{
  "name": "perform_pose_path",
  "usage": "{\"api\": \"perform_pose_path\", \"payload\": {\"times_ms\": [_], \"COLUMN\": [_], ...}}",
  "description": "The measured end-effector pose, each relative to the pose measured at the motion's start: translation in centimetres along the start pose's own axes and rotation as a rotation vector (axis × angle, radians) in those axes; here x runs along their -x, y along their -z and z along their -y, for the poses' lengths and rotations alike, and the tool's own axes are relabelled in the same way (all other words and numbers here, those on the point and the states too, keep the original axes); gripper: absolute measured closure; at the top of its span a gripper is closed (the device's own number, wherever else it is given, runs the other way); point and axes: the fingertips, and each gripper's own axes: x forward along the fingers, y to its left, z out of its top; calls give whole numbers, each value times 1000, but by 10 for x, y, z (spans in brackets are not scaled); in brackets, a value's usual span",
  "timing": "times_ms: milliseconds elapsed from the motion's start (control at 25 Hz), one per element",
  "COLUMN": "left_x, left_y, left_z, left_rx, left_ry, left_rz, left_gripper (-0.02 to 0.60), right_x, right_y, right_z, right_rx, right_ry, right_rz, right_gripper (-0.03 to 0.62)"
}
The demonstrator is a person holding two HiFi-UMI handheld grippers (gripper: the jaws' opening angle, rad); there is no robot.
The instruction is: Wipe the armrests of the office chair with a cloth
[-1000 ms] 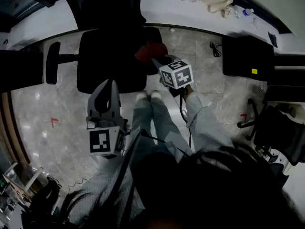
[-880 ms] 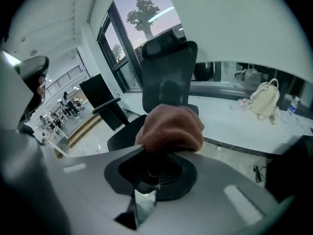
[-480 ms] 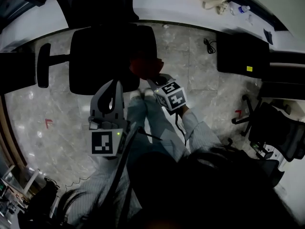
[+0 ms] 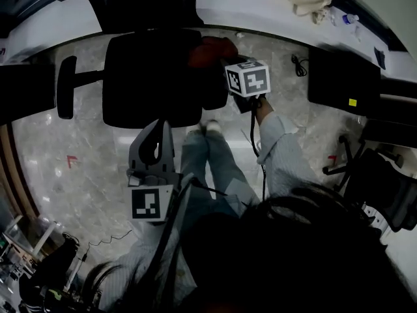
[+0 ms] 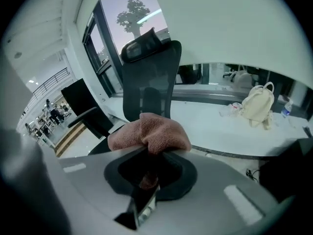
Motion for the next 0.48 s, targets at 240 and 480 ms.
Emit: {"api": "perform_pose_path", "payload": {"times_ms": [240,480], "left_x": [2,4], "left_y": [1,2], "left_z": [-9,-11], "left_rx": [4,10], "left_ry": [-25,-23], "left_rz": [-8,-11], "left_gripper": [578,578], "right_x": [-48,-27], "right_y": [-52,-19], "right_z": [37,2], "right_rx": [10,7], "right_ry": [112,-34], "right_rz": [-33,-127], "right_gripper": [569,571]}}
